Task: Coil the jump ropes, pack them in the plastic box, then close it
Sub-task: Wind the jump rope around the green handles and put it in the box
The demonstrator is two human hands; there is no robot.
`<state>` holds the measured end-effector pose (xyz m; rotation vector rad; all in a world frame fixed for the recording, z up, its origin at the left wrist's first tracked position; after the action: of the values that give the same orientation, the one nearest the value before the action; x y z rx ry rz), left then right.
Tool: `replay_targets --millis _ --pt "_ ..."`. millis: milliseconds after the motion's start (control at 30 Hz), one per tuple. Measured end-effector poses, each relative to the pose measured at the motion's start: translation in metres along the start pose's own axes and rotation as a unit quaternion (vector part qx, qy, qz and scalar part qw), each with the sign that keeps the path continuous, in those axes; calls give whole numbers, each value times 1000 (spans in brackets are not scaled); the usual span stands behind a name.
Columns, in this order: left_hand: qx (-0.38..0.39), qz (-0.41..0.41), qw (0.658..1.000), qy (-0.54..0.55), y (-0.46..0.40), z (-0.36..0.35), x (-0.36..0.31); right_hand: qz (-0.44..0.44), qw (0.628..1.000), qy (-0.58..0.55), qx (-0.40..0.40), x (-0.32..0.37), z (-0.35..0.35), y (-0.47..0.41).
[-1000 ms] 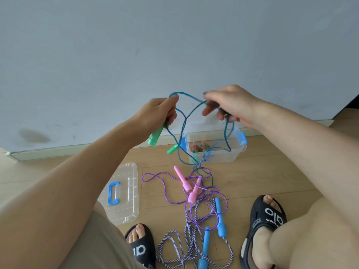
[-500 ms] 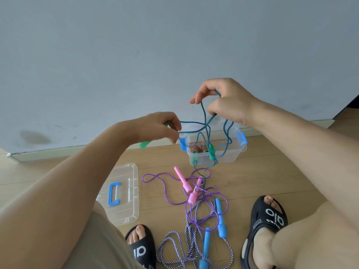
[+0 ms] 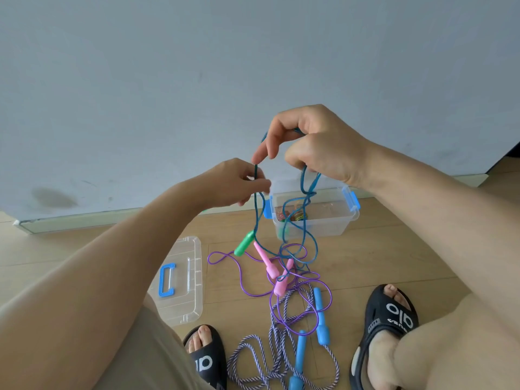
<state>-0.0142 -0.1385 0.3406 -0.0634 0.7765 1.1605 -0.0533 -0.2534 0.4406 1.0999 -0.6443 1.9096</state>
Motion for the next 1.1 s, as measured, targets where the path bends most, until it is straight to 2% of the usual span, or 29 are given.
replay_targets --millis 267,367,433,500,667,800,867,967,1033,1100 --pt "-13 46 999 -12 6 11 33 -107 984 99 -103 -55 44 6" --pt "-17 42 999 -20 8 15 40 -193 954 194 -121 -88 65 13" --pt "-13 34 999 -15 8 15 40 -257 924 271 -81 -113 70 15" --pt "-1 22 999 -24 6 12 37 -307 905 291 -46 -136 69 18" --pt "27 32 997 -63 2 5 42 -375 864 335 -24 -158 72 24" --pt "-15 30 999 -13 3 12 38 -395 827 377 134 -168 37 30" --pt "-21 11 1000 -9 2 11 28 -354 861 337 138 -161 20 23" --pt "2 -23 1000 -3 1 2 10 -249 952 158 79 -129 -4 3" --pt "4 -39 999 11 1 -1 -2 -202 974 49 89 -107 -26 -6" --pt "-4 -49 998 24 3 0 -11 -172 979 -3 105 -92 -44 -12"
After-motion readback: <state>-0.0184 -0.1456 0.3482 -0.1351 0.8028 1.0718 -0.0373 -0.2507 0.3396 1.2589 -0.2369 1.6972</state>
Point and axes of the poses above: each hand's wrist, its own y-axis away from the middle knuckle, its own z-axis out of the back of the hand, x = y × z, the point moved 9 cm from there along -y, towards the middle knuckle, and after that the axes turned 8 degrees about x, right-handed, at the moved point
